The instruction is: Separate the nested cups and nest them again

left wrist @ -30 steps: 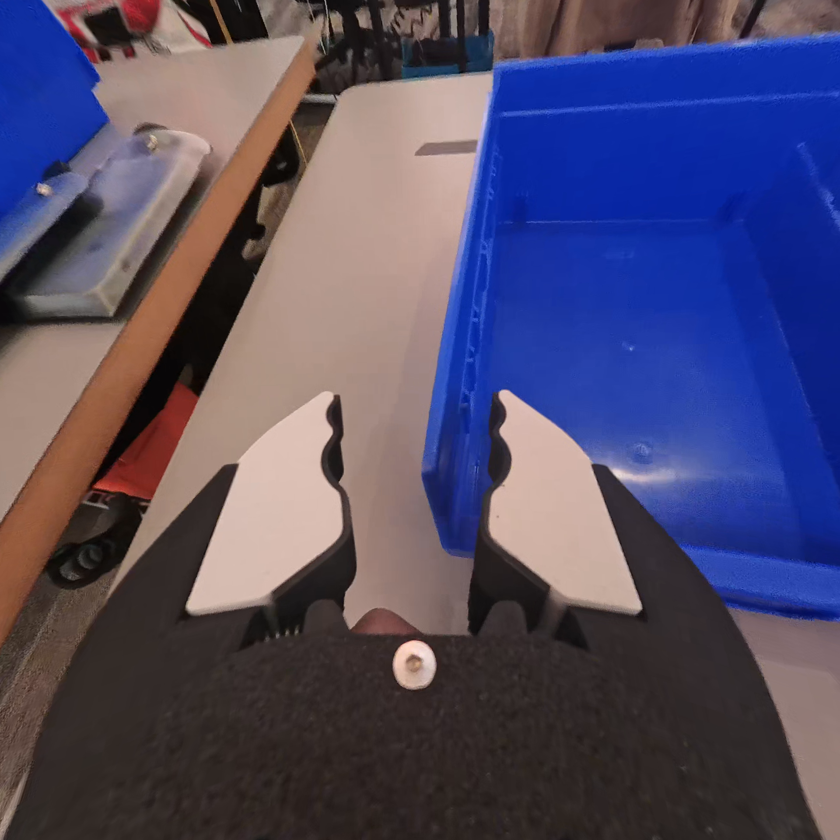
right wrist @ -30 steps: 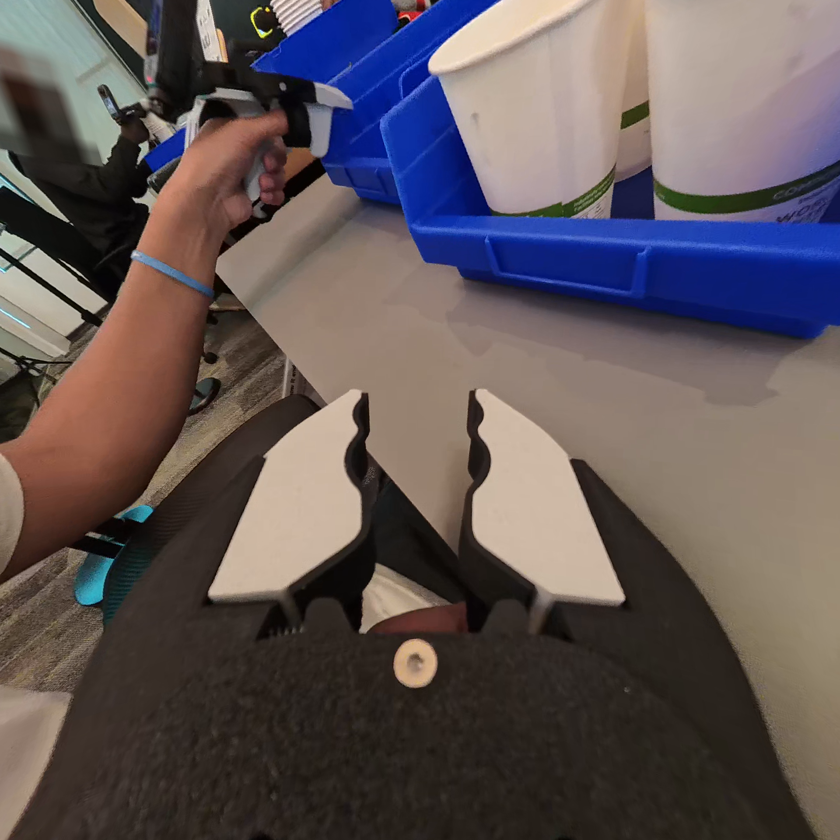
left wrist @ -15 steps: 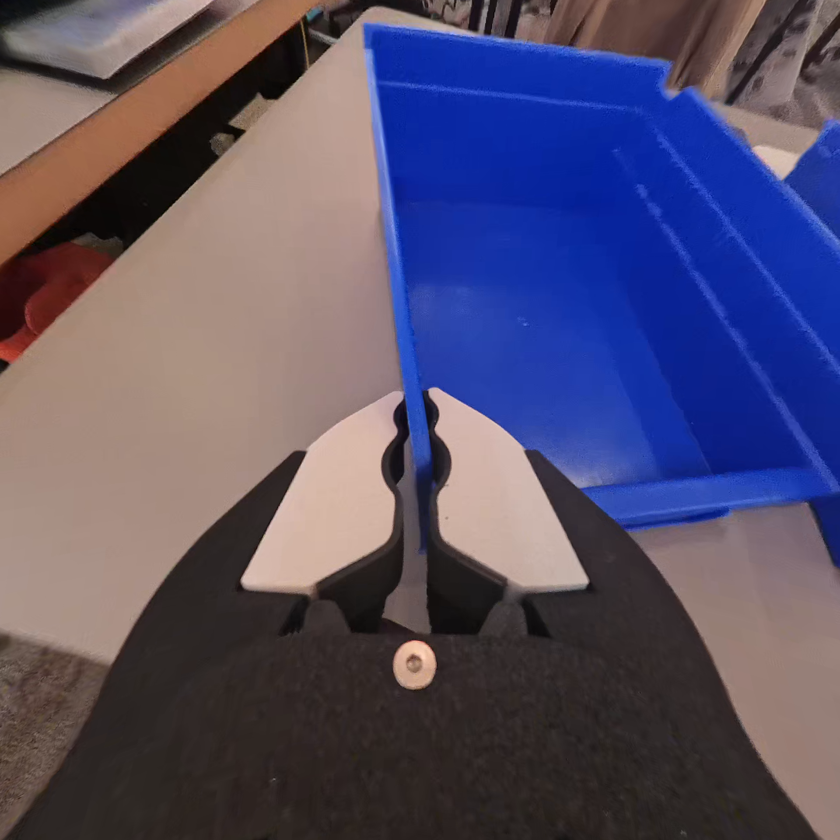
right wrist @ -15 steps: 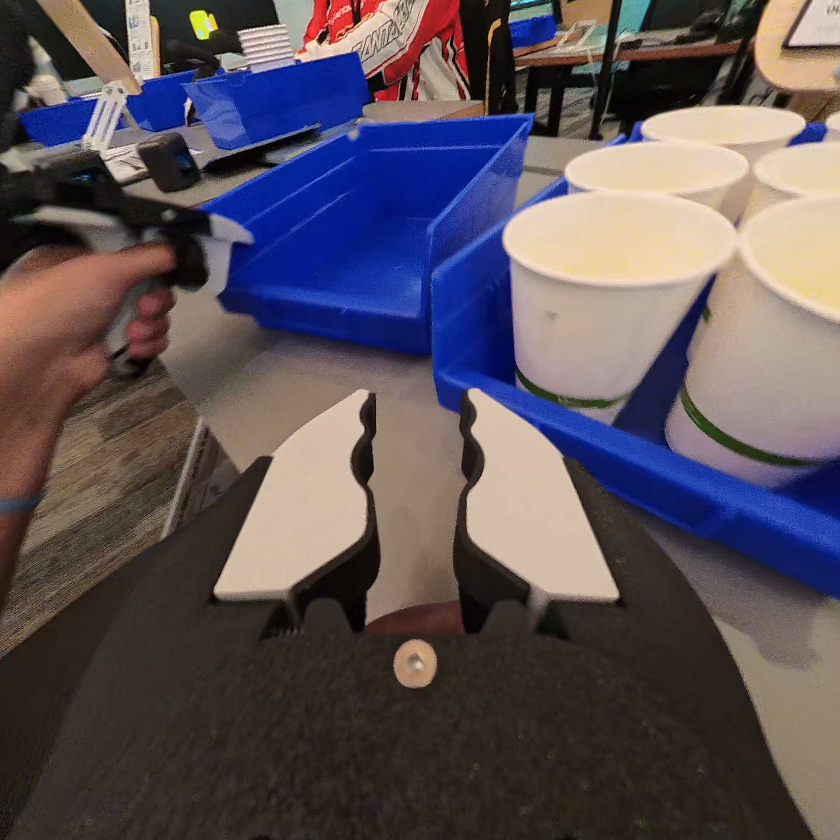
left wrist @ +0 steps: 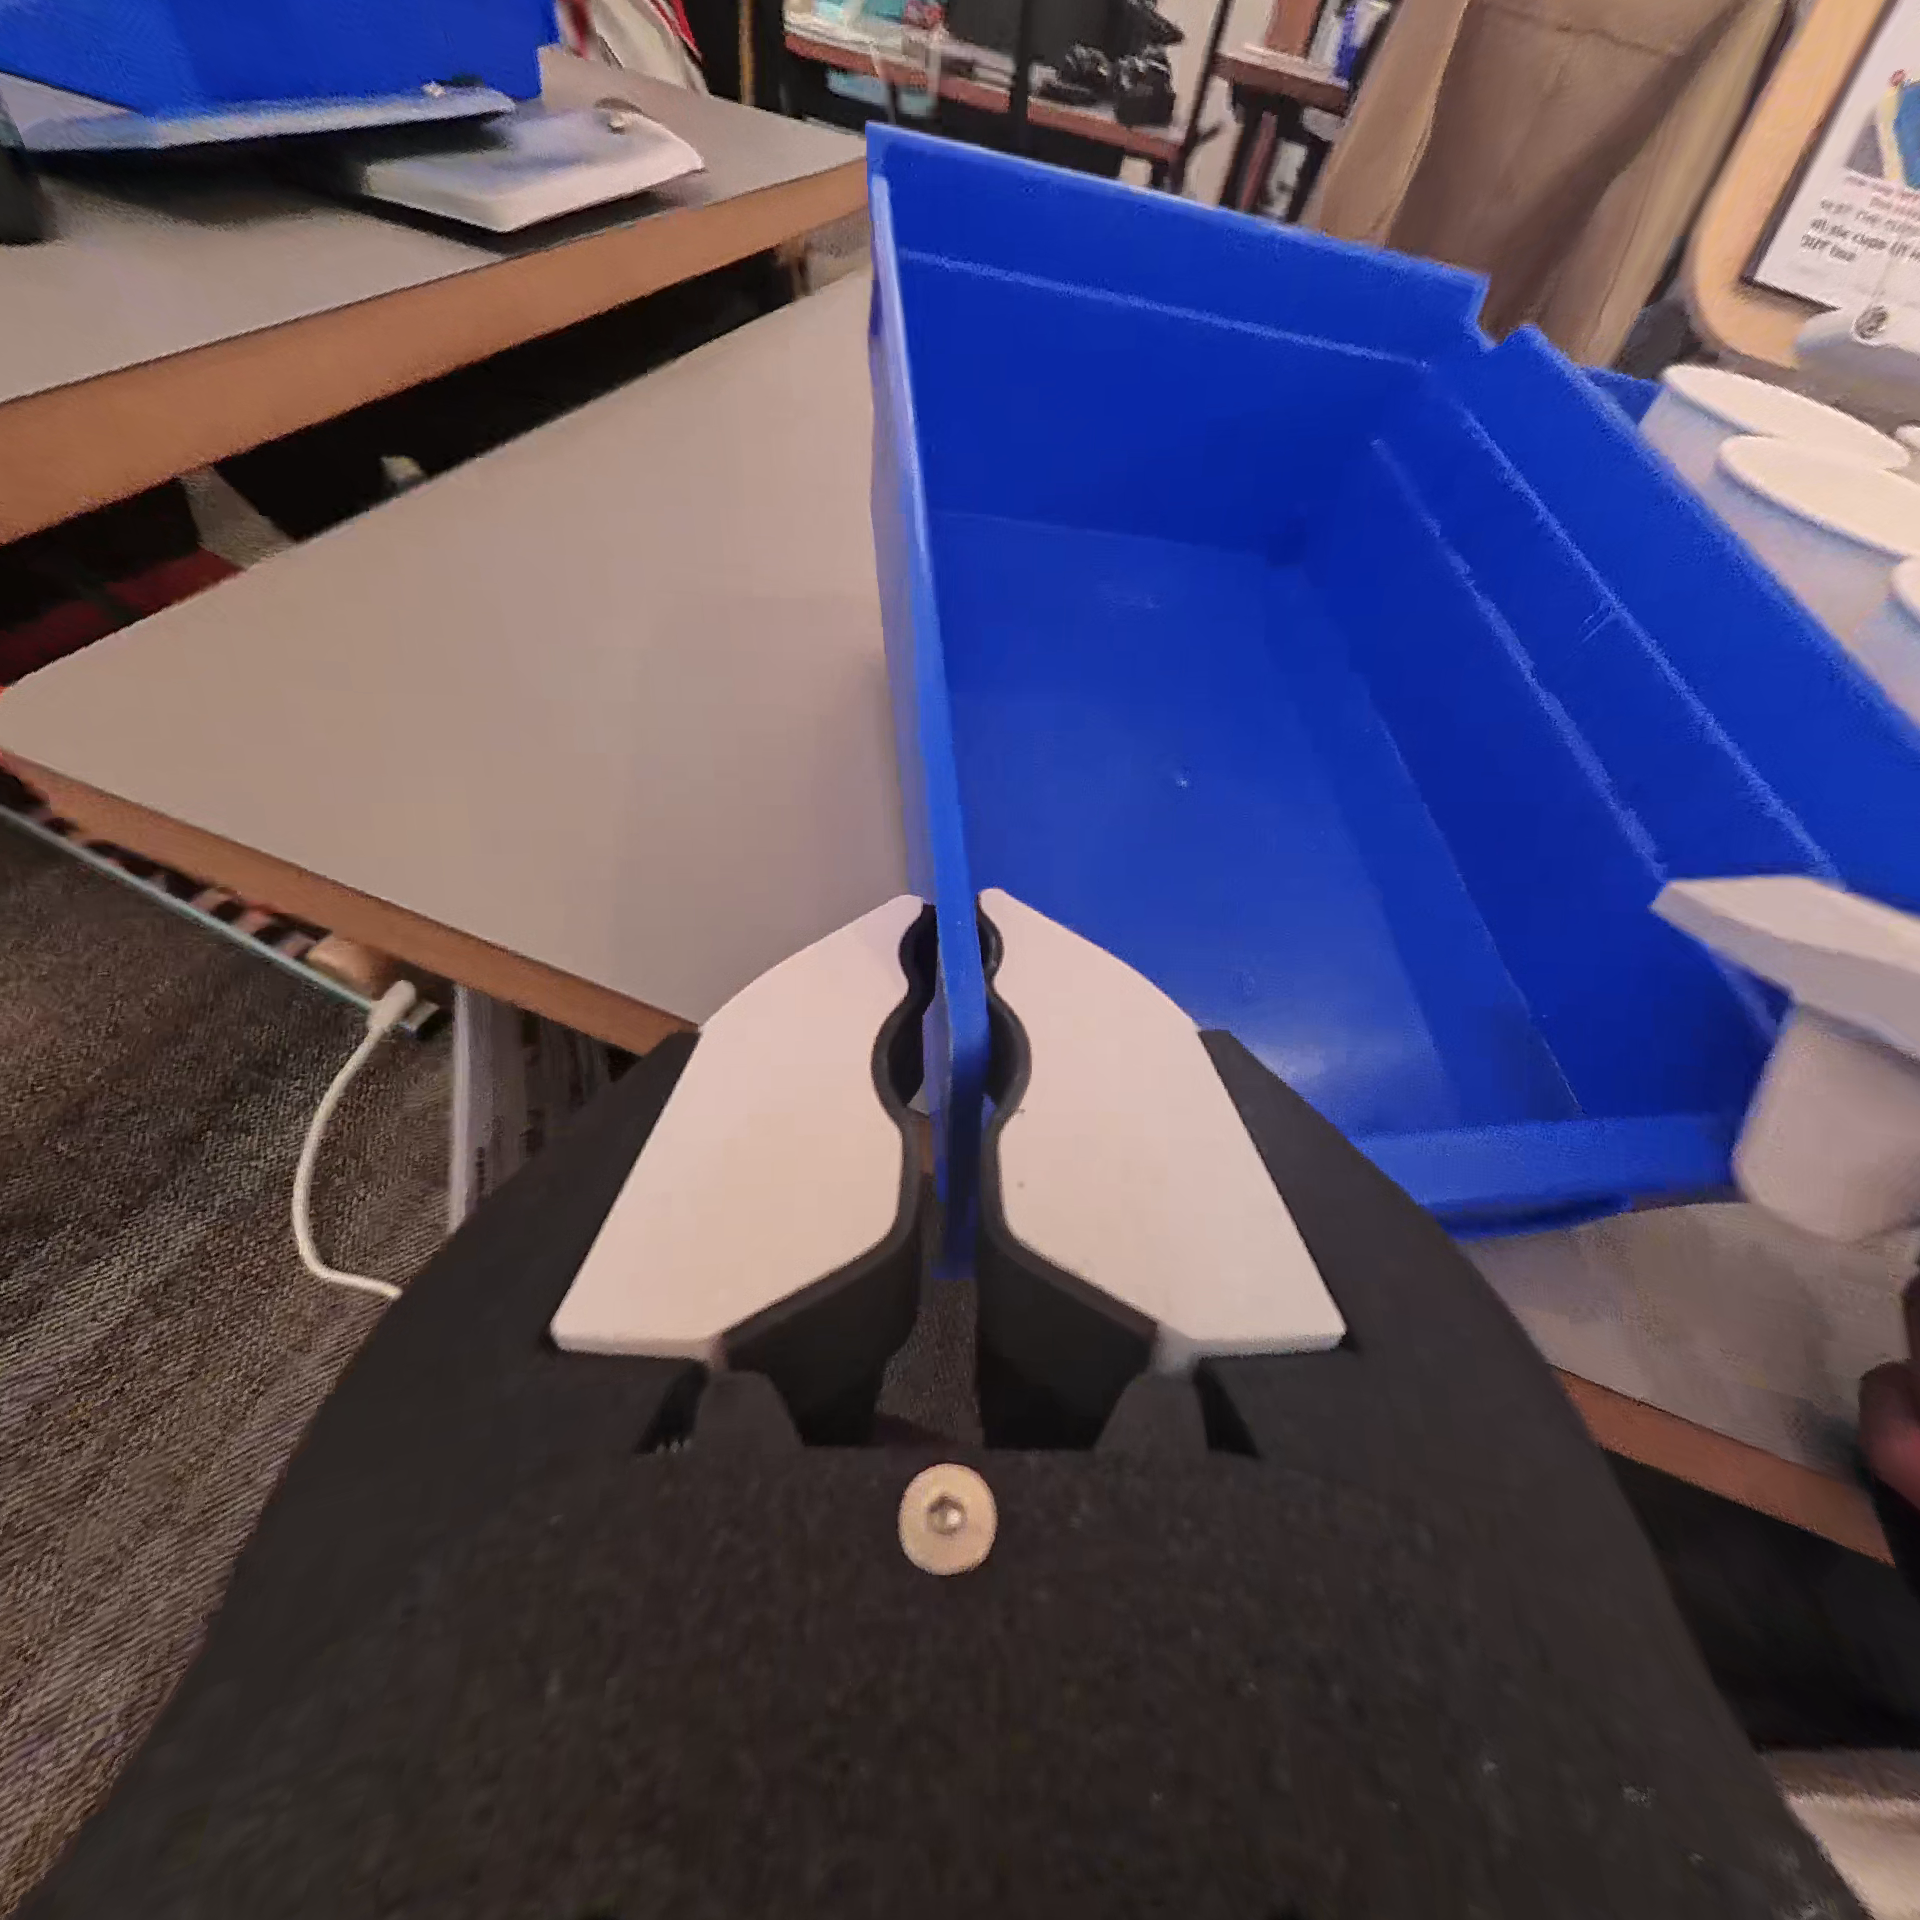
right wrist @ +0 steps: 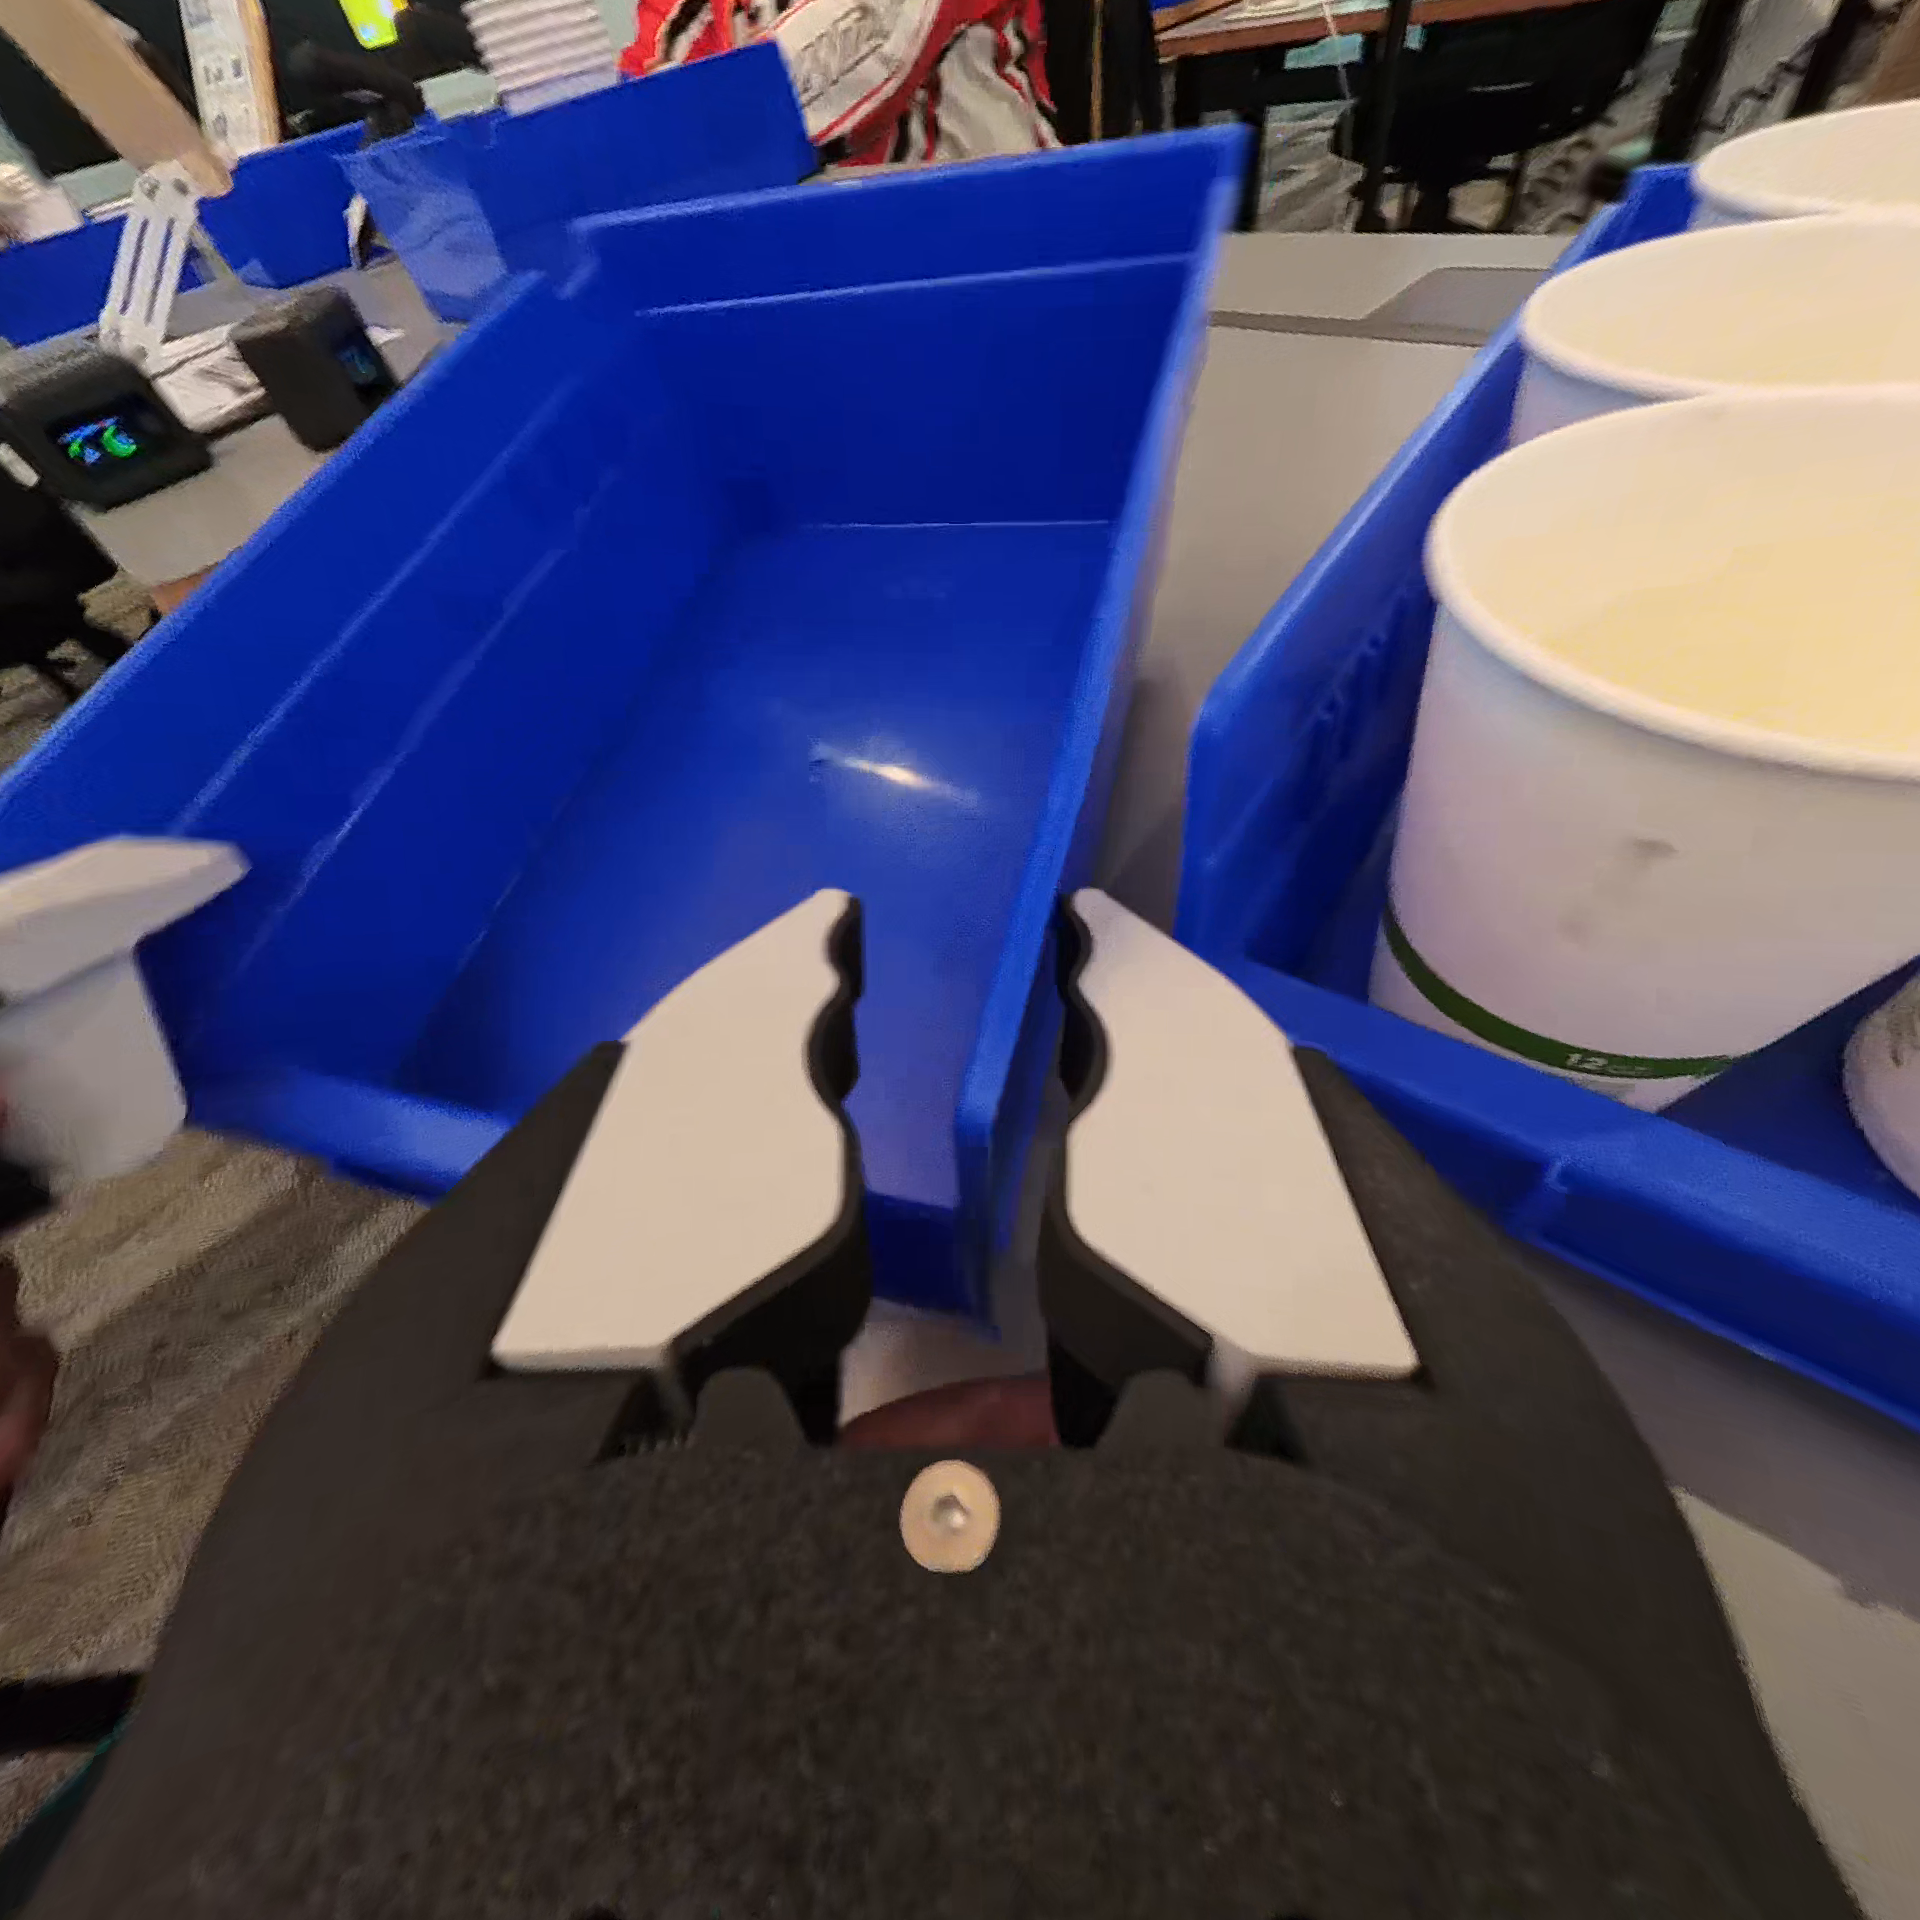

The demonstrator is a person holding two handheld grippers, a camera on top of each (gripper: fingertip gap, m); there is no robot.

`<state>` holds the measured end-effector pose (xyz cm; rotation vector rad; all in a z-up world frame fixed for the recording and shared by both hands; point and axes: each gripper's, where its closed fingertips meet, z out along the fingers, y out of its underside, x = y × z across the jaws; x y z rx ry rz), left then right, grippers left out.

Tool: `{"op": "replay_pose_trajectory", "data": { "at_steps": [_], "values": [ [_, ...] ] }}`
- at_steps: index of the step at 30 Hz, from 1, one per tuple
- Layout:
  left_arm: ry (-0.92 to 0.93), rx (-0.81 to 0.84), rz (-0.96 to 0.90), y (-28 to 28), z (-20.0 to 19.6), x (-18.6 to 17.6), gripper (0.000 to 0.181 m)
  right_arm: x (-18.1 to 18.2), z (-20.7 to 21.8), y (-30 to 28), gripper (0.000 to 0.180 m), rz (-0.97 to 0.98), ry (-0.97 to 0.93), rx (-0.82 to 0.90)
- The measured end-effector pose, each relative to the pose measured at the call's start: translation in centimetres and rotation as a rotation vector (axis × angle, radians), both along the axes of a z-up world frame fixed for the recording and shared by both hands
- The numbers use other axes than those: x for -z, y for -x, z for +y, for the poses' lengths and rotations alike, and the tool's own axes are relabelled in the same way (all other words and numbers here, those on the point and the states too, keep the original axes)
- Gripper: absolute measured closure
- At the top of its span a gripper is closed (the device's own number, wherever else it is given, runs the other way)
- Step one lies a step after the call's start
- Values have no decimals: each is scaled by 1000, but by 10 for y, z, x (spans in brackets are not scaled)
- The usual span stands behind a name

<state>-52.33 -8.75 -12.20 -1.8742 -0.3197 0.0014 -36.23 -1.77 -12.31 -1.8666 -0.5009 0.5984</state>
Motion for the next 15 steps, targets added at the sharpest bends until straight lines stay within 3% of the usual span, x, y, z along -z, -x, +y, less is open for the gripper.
{"op": "replay_pose_trajectory", "data": {
  "at_steps": [1, 2, 5, 9, 15],
  "values": [
    [-10, -28, 25, -1, -4, -1, 176, -2, 7, -7, 167, 5, 7, 50],
    [-36, -45, 51, -3, -9, -5, 176, -6, 10, -9, 173, 17, -9, 49],
    [-119, -112, 133, -9, -21, -30, 176, -29, 9, -9, 174, 78, -91, 94],
    [-248, -163, 276, -9, -22, -92, 177, -81, 17, -6, 174, 130, -195, 99],
    [-408, -59, 415, -29, 33, -201, 177, -181, 55, -43, 174, 185, -349, 208]
  ]
}}
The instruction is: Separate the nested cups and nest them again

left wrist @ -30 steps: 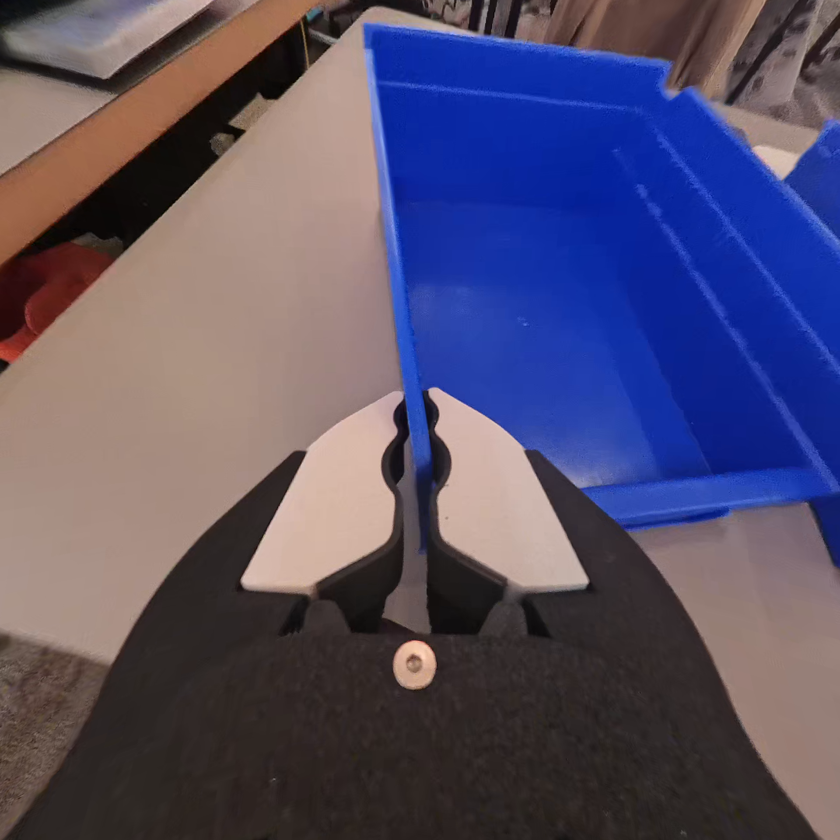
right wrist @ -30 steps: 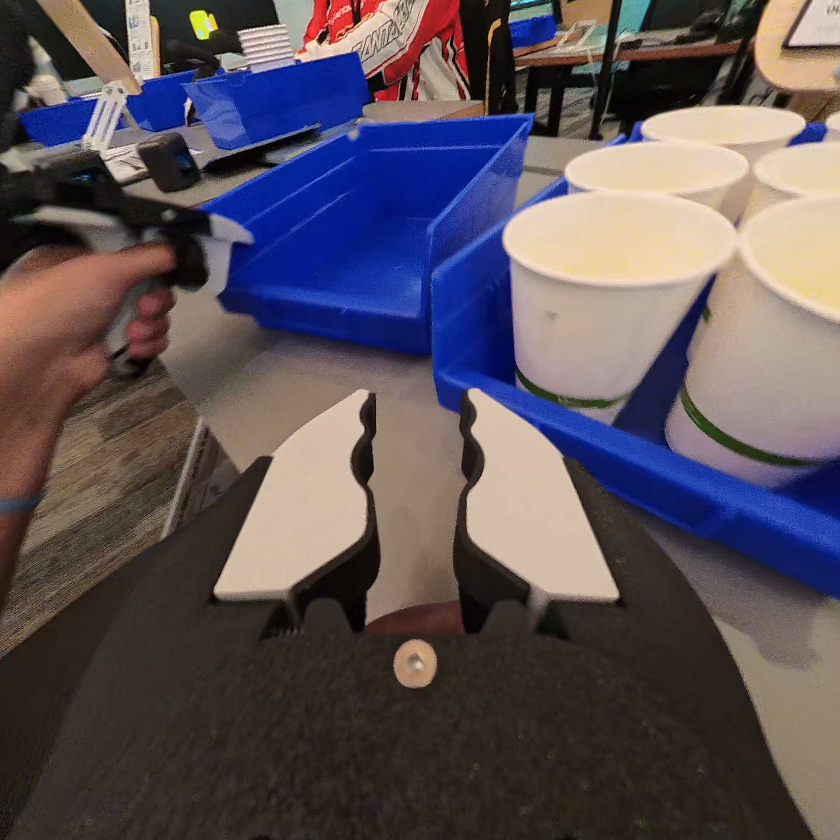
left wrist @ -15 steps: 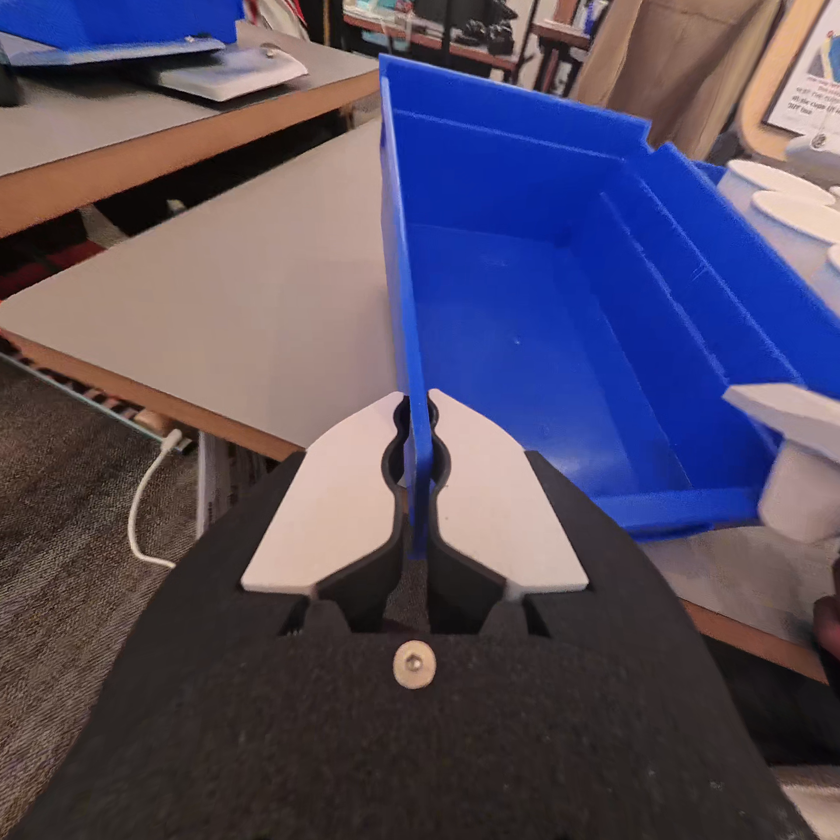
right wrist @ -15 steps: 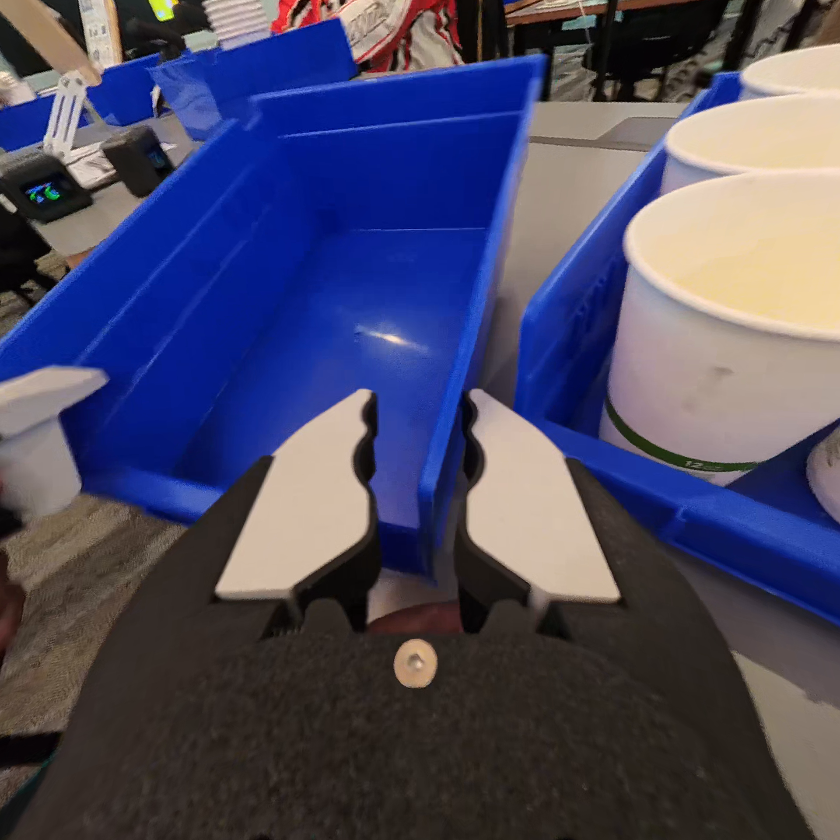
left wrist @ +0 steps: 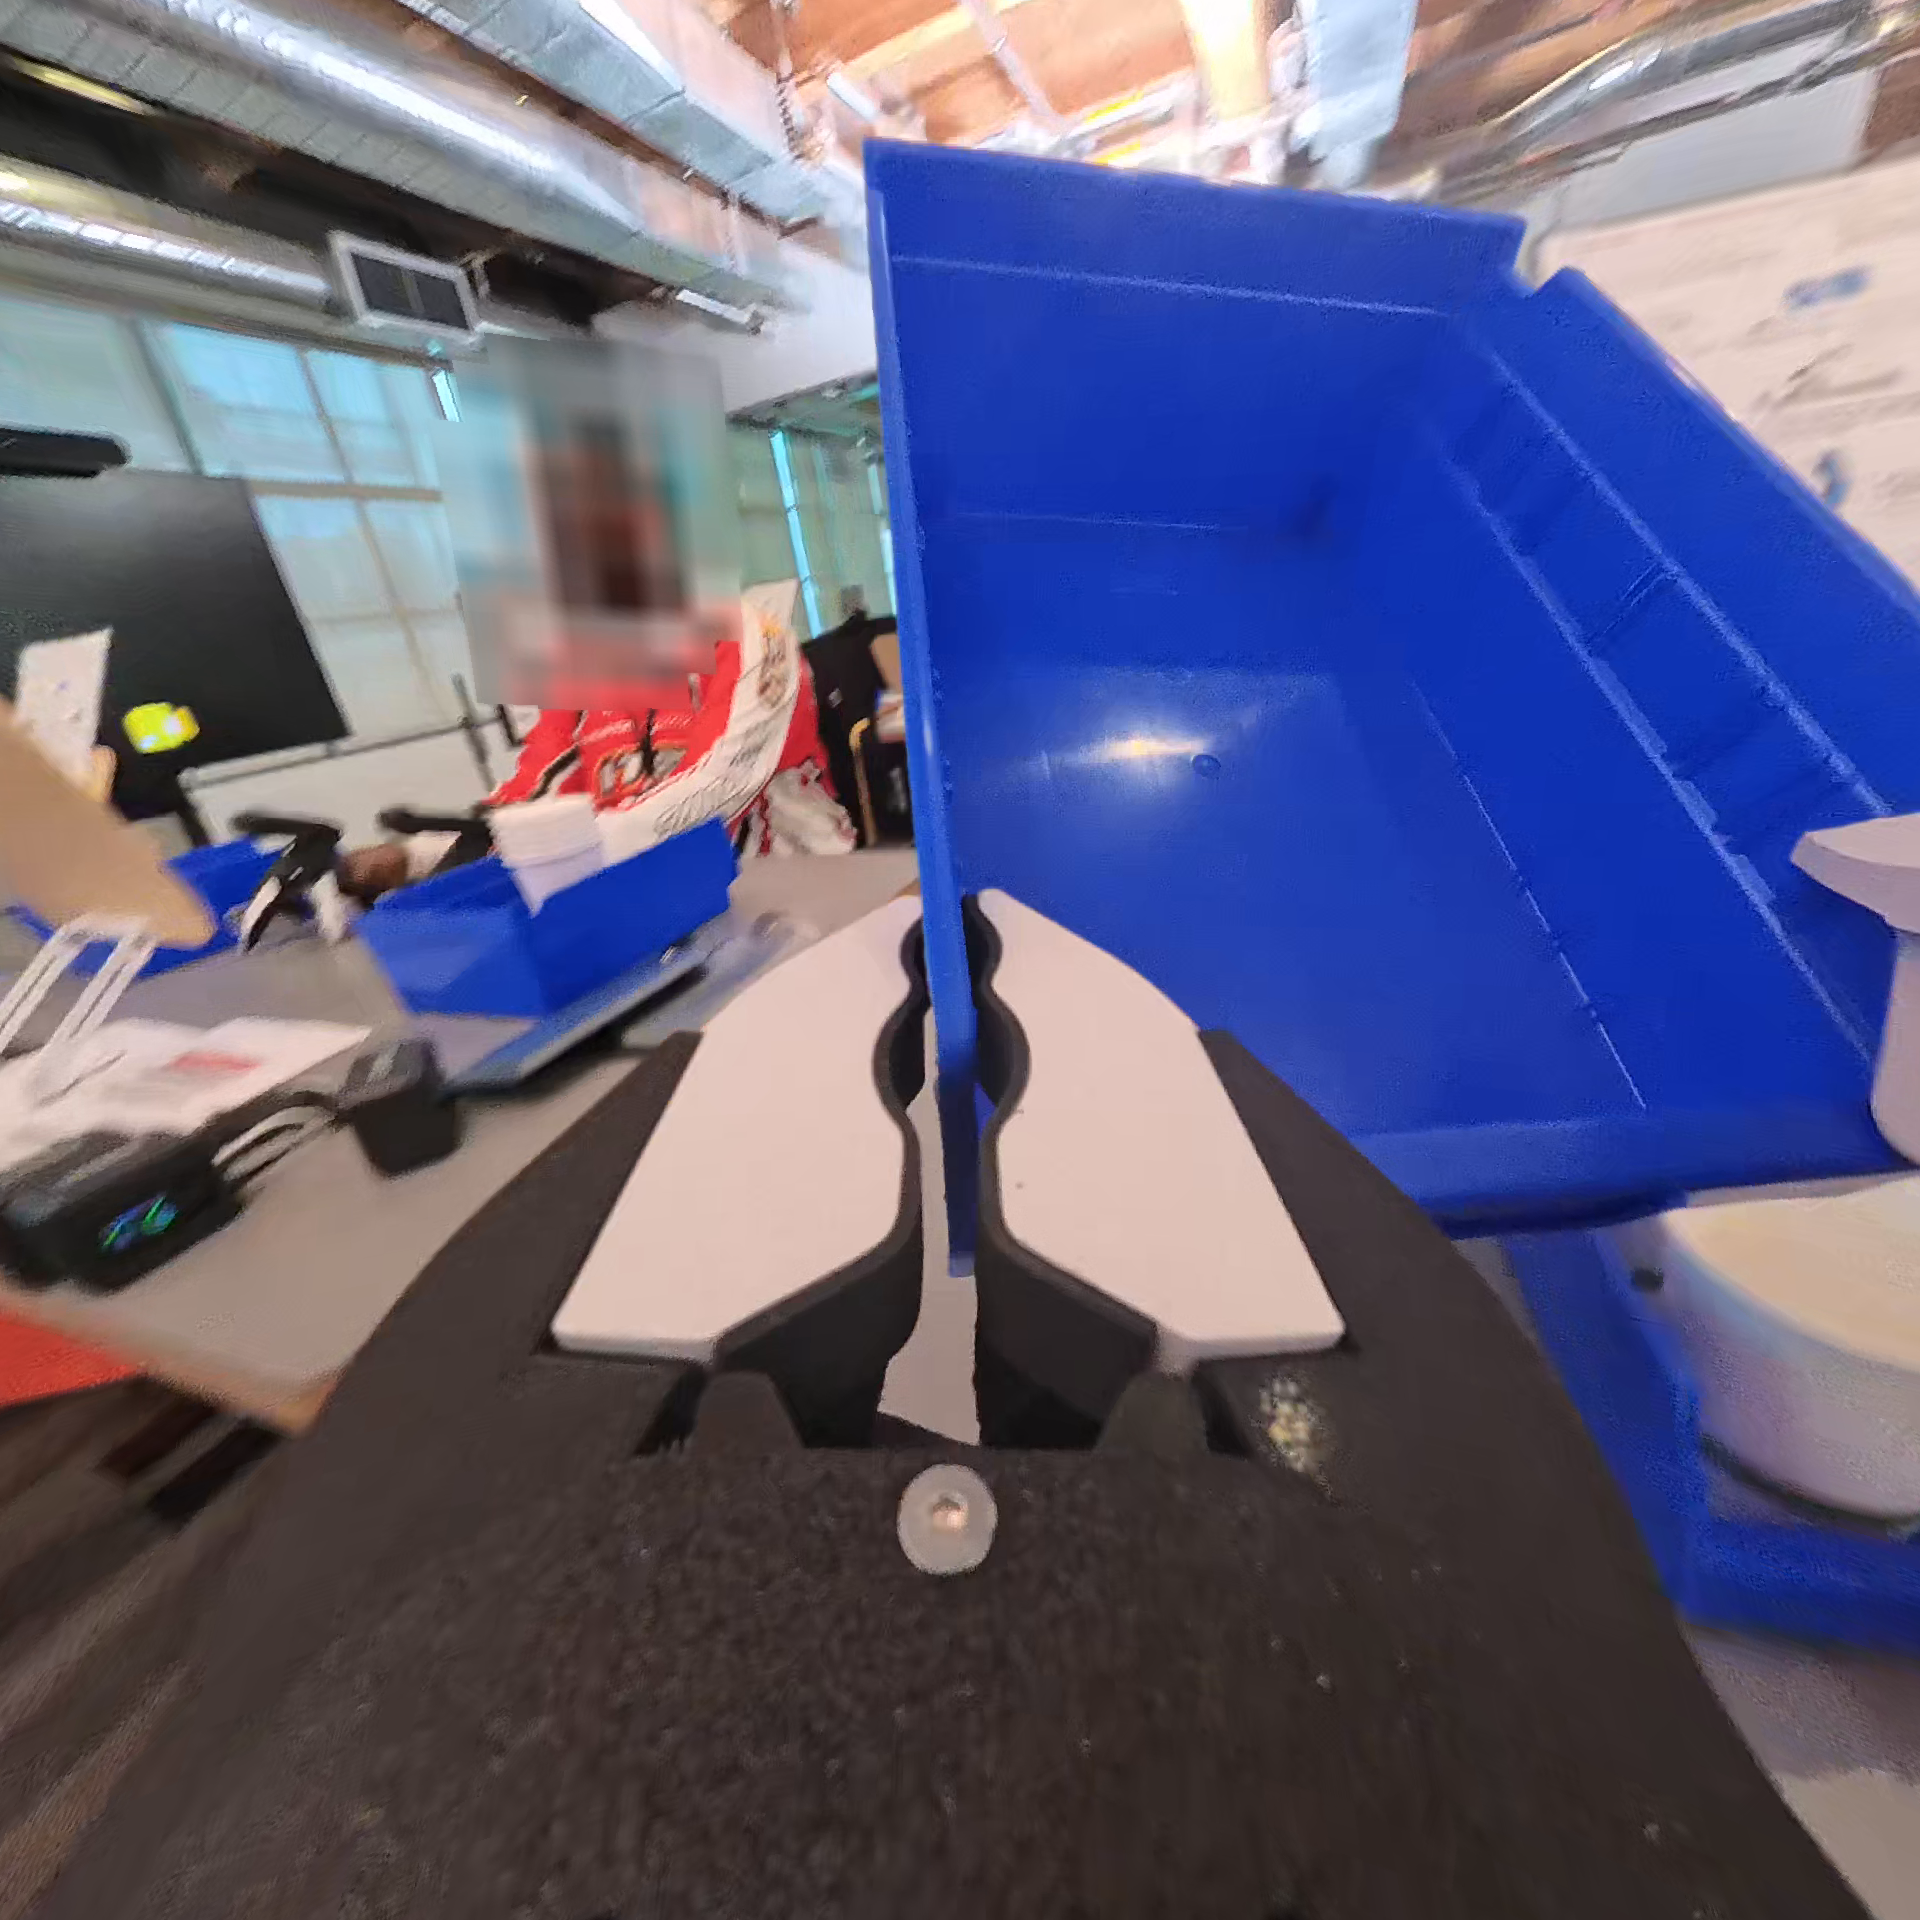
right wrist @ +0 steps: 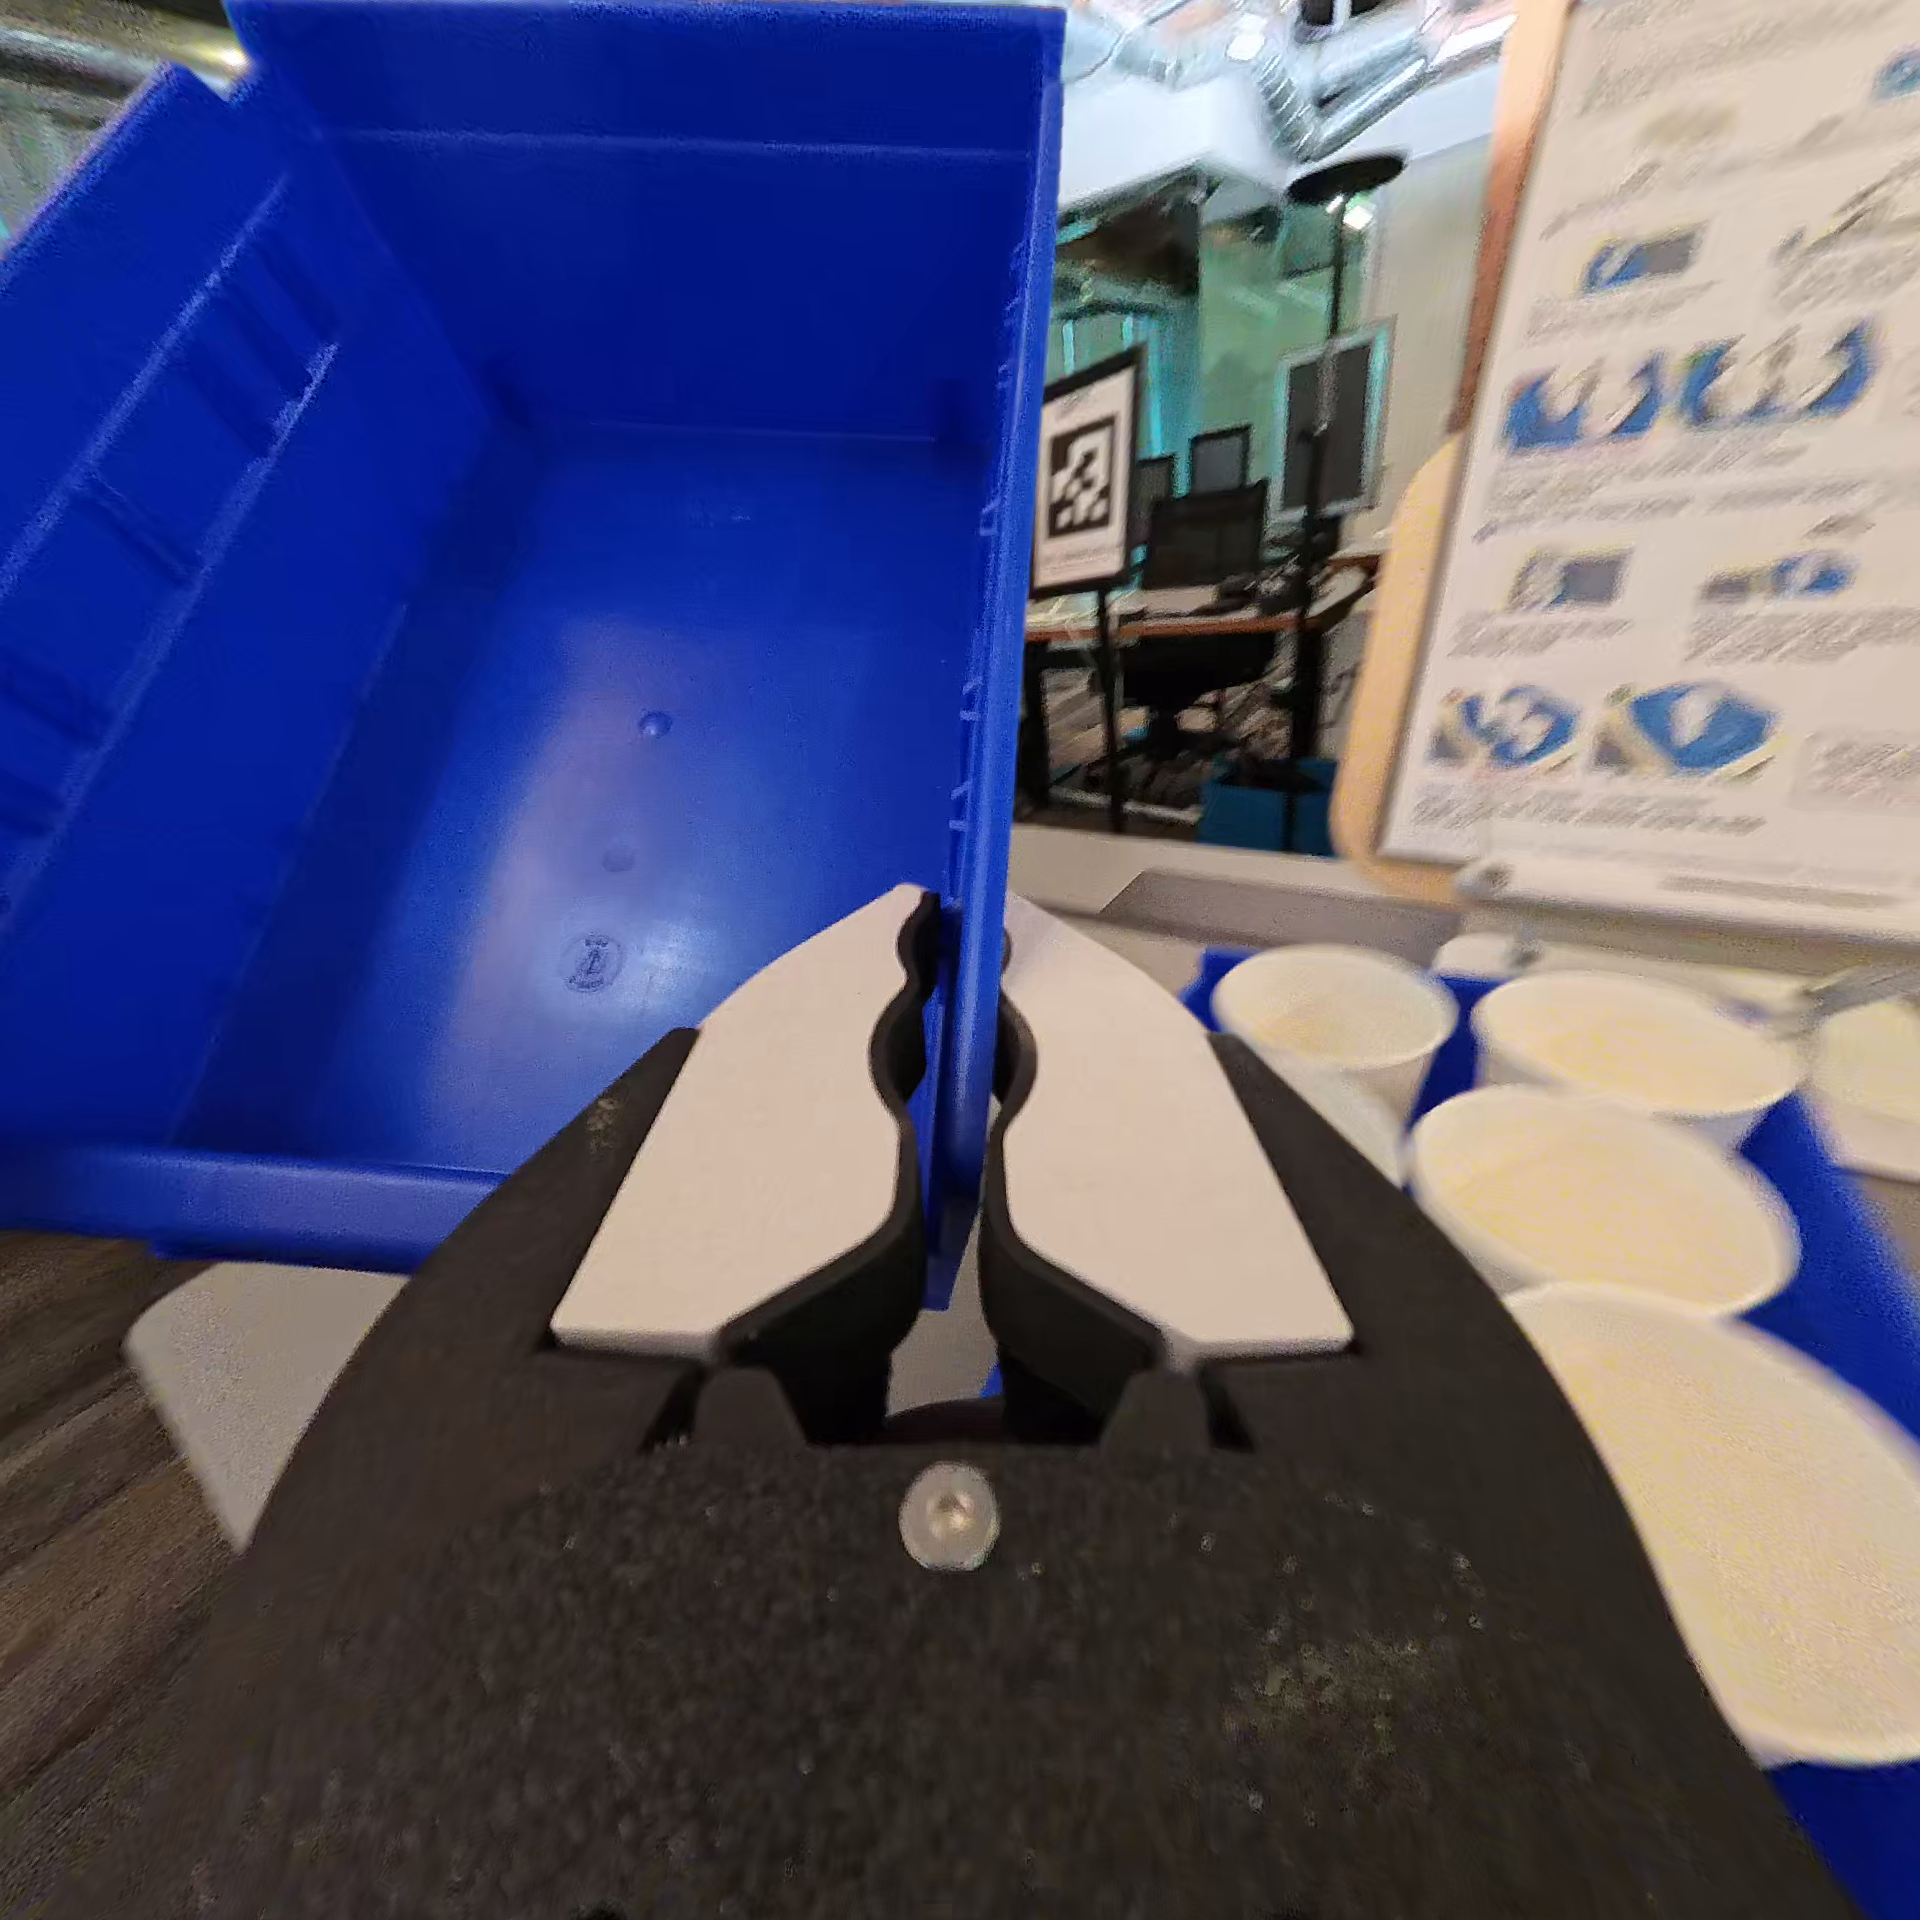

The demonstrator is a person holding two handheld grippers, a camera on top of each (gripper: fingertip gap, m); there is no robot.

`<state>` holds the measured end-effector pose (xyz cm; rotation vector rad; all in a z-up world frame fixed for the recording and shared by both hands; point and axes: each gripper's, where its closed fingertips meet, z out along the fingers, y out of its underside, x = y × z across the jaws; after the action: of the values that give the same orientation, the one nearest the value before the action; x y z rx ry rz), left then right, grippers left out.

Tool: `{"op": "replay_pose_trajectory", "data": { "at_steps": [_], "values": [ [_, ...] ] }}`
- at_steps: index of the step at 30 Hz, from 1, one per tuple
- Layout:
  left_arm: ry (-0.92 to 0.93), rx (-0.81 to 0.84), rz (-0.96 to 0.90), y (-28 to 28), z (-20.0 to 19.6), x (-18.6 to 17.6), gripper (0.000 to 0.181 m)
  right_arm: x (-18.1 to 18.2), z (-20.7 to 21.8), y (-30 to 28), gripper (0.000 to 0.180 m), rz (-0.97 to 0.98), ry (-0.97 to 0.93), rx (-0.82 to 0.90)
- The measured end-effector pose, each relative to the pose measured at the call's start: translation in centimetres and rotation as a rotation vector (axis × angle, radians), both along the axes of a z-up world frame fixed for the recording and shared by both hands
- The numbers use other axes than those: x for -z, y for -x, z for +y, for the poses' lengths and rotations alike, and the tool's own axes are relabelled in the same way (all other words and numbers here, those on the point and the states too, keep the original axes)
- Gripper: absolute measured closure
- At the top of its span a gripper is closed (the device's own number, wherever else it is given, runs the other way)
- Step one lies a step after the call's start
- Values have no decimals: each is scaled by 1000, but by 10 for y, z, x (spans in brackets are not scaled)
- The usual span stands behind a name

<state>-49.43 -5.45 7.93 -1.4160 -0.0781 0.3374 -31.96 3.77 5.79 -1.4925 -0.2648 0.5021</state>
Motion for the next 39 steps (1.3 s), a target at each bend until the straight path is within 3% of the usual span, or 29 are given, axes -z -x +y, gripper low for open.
{"op": "replay_pose_trajectory", "data": {
  "at_steps": [6, 9, 12, 16, 20, 24, 27, 30, 39],
  "values": [
    [-100, 204, 50, -109, 59, -81, 177, -92, 25, -131, 174, 35, -135, 238],
    [-82, 338, -3, -186, 92, -93, 177, -117, 23, -217, 175, 8, -158, 363],
    [-41, 467, -57, -276, 115, -80, 177, -117, 19, -309, 174, -51, -121, 501],
    [90, 602, -129, -399, 130, -32, 177, -77, 10, -426, 174, -135, 15, 644],
    [257, 705, -83, -510, 137, 28, 177, -3, -4, -532, 174, -154, 213, 744],
    [447, 769, -39, -580, 127, 102, 177, 76, -17, -595, 174, -133, 405, 743],
    [515, 755, 37, -611, 118, 146, 176, 128, -22, -625, 174, -83, 501, 742],
    [546, 767, 57, -621, 104, 175, 174, 154, -24, -633, 174, -58, 538, 684],
    [620, 792, 25, -614, 92, 209, 168, 181, -16, -627, 174, -115, 622, 617]
  ]
}}
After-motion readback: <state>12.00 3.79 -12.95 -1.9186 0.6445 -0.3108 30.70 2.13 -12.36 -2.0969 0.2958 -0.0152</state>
